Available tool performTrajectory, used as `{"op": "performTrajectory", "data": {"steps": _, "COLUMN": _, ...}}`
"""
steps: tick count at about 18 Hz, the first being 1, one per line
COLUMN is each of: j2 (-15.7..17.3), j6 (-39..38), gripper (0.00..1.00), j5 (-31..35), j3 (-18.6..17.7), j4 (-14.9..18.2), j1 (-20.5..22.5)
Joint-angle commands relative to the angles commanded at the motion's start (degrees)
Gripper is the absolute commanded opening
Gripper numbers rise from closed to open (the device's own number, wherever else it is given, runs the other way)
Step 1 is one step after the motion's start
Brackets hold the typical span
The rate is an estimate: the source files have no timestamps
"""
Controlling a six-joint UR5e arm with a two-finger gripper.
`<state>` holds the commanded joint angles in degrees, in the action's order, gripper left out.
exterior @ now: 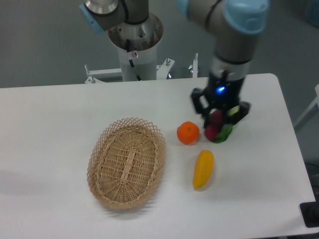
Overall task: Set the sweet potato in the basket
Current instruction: 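Carry the held reddish-purple sweet potato with the gripper toward the wicker basket, then lower the gripper with the sweet potato into the wicker basket, then open the gripper to release the sweet potato inside the basket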
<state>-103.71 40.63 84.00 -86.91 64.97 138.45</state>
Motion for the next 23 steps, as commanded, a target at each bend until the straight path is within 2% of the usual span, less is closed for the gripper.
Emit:
{"op": "performTrajectory", "data": {"steps": 3, "j2": -2.1, "j6": -9.5, "gripper": 0.33, "j5": 4.6, "j3": -1.9, "j4": -4.9, "j1": -5.5}}
{"op": "performTrajectory", "data": {"steps": 6, "j2": -4.4, "j6": -15.2, "gripper": 0.33, "j5": 5.6, "j3": -2.9, "j4": -7.1, "j1": -9.4}}
{"op": "performTrajectory", "data": {"steps": 9, "j2": -6.2, "j6": -15.8, "gripper": 0.33, "j5": 7.7, "j3": -5.7, "j4": -7.7, "j1": -12.0}}
{"op": "performTrajectory", "data": {"steps": 13, "j2": -8.8, "j6": -15.8, "gripper": 0.34, "j5": 9.2, "j3": -8.9, "j4": -14.2, "j1": -14.4}}
{"op": "performTrajectory", "data": {"steps": 15, "j2": -9.9, "j6": -15.5, "gripper": 0.37, "j5": 9.9, "j3": -10.7, "j4": -16.0, "j1": -15.1}}
{"op": "performTrajectory", "data": {"steps": 18, "j2": -10.6, "j6": -15.2, "gripper": 0.38, "j5": 10.0, "j3": -12.3, "j4": -17.3, "j1": -15.7}}
{"op": "performTrajectory", "data": {"steps": 23, "j2": -12.1, "j6": -15.1, "gripper": 0.39, "j5": 10.1, "j3": -12.6, "j4": -17.3, "j1": -15.8}}
